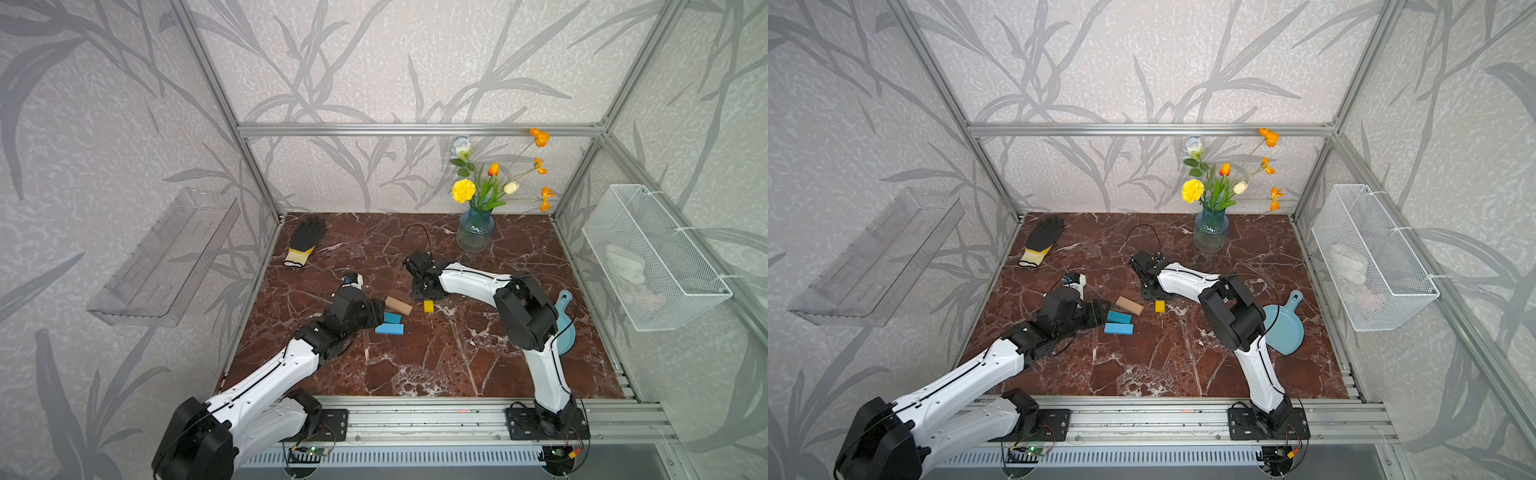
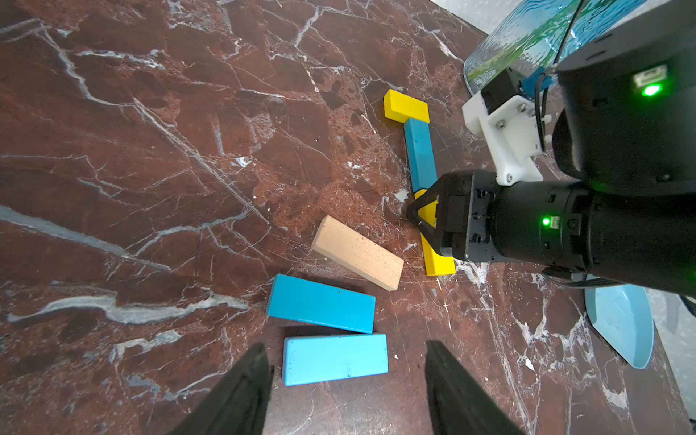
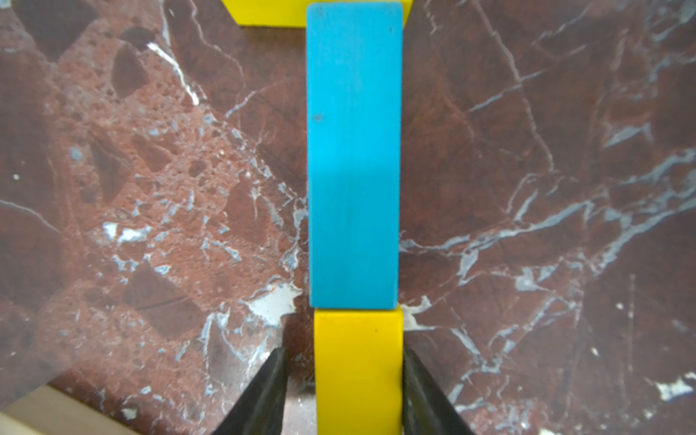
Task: Assemble a giraffe with building blocks
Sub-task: Assemble the building block at the center of the board, then pick up the building block from the center of the board.
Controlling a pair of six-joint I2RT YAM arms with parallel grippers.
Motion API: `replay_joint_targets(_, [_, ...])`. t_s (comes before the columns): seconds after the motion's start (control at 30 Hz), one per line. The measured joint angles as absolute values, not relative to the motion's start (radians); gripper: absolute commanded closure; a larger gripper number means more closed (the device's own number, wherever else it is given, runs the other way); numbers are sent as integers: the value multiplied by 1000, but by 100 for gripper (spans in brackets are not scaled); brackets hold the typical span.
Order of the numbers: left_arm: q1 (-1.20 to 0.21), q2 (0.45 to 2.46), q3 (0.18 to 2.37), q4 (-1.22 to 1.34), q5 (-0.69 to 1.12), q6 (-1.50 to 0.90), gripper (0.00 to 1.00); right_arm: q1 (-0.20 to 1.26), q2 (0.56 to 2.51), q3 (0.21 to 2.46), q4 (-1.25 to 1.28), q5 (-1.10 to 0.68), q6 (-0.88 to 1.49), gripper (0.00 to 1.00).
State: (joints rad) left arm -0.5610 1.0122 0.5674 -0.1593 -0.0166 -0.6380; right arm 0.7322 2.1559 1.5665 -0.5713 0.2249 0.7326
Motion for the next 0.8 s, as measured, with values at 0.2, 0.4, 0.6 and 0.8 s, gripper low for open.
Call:
replay_joint_targets(0.2, [-561, 1012, 567, -159, -17, -638, 33, 746, 2140, 1551, -575, 271, 690, 27])
replay_joint_targets(0.4, [-561, 1013, 567, -157, -16, -638, 33, 764, 2116, 1551, -567, 281, 595, 6])
replay_joint_targets(0.6, [-561, 1011, 567, -158, -16, -639, 33, 801, 2043, 1528, -556, 334, 538, 1])
replay_joint_targets(0.8, [-561, 957, 567, -168, -35, -629, 31, 941, 1876, 1493, -534, 416, 448, 6])
